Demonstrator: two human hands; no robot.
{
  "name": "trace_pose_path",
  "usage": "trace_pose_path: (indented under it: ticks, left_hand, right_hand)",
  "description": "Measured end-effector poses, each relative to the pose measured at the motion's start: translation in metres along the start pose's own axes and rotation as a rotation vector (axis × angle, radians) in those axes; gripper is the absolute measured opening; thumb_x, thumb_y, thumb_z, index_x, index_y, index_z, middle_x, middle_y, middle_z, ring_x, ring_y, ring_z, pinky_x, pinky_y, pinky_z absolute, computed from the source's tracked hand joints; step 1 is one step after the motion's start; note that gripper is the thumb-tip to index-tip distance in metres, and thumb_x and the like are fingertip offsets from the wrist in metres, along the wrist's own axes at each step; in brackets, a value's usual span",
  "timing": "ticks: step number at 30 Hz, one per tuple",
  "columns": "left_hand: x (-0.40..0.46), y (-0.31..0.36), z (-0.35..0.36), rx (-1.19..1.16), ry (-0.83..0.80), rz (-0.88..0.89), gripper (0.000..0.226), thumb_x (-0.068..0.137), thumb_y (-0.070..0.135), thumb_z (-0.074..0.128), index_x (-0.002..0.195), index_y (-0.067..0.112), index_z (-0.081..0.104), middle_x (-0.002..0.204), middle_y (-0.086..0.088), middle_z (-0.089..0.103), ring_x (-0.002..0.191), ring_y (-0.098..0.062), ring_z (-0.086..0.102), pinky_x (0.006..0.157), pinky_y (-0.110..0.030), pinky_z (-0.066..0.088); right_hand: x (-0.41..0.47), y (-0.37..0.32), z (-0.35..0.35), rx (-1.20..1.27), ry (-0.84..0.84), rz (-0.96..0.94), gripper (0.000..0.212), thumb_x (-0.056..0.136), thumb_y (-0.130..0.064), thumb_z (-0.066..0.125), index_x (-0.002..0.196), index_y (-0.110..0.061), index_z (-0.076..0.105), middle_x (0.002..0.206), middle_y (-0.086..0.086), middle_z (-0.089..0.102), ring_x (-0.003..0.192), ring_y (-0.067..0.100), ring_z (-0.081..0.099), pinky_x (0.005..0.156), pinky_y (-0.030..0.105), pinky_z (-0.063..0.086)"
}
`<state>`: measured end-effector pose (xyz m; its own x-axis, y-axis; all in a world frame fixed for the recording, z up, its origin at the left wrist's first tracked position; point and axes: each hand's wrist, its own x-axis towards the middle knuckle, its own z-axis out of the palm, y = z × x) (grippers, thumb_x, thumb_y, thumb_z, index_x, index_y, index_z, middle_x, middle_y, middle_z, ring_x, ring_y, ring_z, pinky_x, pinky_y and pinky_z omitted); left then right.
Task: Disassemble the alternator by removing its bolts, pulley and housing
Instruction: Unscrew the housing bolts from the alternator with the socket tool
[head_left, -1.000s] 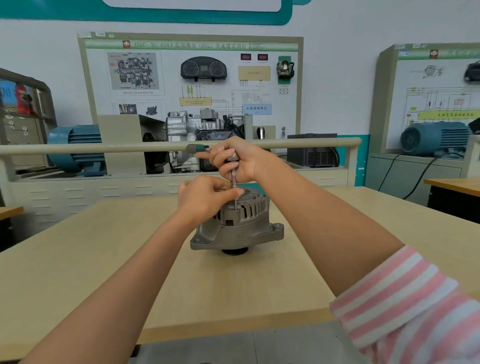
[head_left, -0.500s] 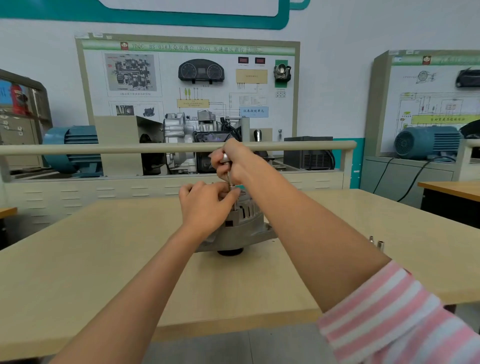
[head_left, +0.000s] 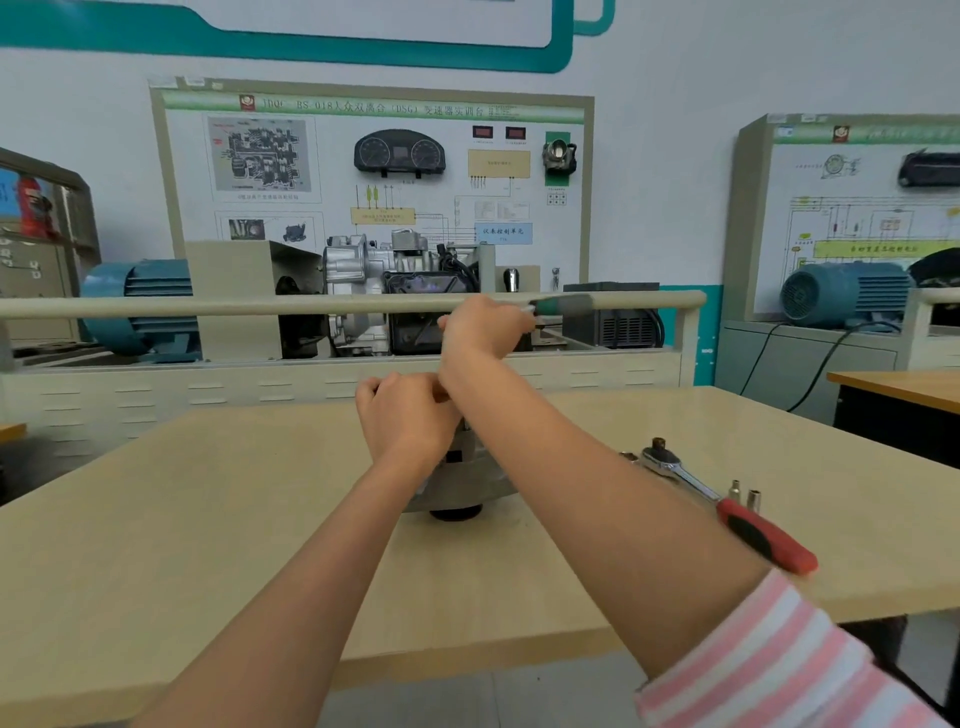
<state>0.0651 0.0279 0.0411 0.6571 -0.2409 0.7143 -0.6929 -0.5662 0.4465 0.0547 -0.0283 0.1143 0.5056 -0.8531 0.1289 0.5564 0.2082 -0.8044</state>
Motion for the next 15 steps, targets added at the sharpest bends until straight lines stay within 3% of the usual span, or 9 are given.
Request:
trace_pose_path:
  ticks: [2, 5, 7, 10, 13, 15]
  left_hand:
    - [-0.001, -0.001, 0.001, 0.004, 0.001, 0.028, 0.037, 0.093, 0.03, 0.051, 0.056, 0.027, 0.05, 0.052, 0.012, 0.043, 0.077, -0.019, 0.048, 0.087, -0.032, 0.02]
    - [0.001, -0.005, 0.004, 0.042, -0.035, 0.068, 0.045, 0.093, 0.049, 0.048, 0.056, 0.024, 0.052, 0.051, 0.009, 0.044, 0.083, -0.016, 0.049, 0.082, -0.032, 0.018]
    - [0.003, -0.007, 0.005, 0.029, -0.061, 0.081, 0.05, 0.094, 0.05, 0.048, 0.052, 0.022, 0.047, 0.05, 0.008, 0.043, 0.084, -0.015, 0.048, 0.078, -0.031, 0.016]
    - [0.006, -0.009, 0.002, -0.014, -0.105, 0.063, 0.047, 0.093, 0.05, 0.05, 0.057, 0.021, 0.057, 0.051, 0.008, 0.043, 0.085, -0.015, 0.049, 0.071, -0.03, 0.011]
    - [0.006, -0.008, 0.001, -0.041, -0.114, 0.054, 0.045, 0.092, 0.05, 0.052, 0.062, 0.019, 0.062, 0.053, 0.007, 0.045, 0.085, -0.016, 0.05, 0.074, -0.03, 0.013]
    - [0.004, -0.006, 0.001, -0.025, -0.103, 0.04, 0.043, 0.093, 0.049, 0.051, 0.061, 0.023, 0.061, 0.057, 0.006, 0.051, 0.087, -0.017, 0.051, 0.081, -0.031, 0.017]
  right_hand:
    - [0.004, -0.006, 0.002, -0.071, -0.095, 0.147, 0.01, 0.099, -0.01, 0.035, 0.106, -0.009, 0.041, 0.067, 0.003, 0.046, 0.043, 0.012, 0.046, 0.028, 0.016, 0.028]
    - [0.019, -0.016, -0.004, -0.096, -0.404, 0.459, 0.027, 0.099, -0.014, 0.025, 0.081, -0.011, 0.044, 0.042, -0.002, 0.038, 0.024, 0.005, 0.03, 0.025, 0.015, 0.014]
    - [0.03, -0.018, -0.011, -0.083, -0.669, 0.623, 0.033, 0.101, -0.014, 0.023, 0.094, -0.002, 0.054, 0.039, -0.007, 0.037, 0.024, 0.002, 0.028, 0.026, 0.013, 0.013]
    - [0.036, -0.019, -0.018, -0.094, -0.909, 0.735, 0.035, 0.1, -0.013, 0.027, 0.116, 0.009, 0.051, 0.045, -0.009, 0.042, 0.025, 0.003, 0.031, 0.028, 0.012, 0.015]
    - [0.03, -0.019, -0.018, -0.041, -0.868, 0.726, 0.033, 0.099, -0.011, 0.029, 0.115, 0.008, 0.05, 0.045, -0.009, 0.042, 0.026, 0.002, 0.031, 0.028, 0.011, 0.015]
    - [0.023, -0.015, -0.015, 0.017, -0.633, 0.592, 0.028, 0.098, -0.009, 0.028, 0.112, -0.007, 0.051, 0.045, -0.006, 0.044, 0.028, 0.001, 0.033, 0.026, 0.012, 0.016]
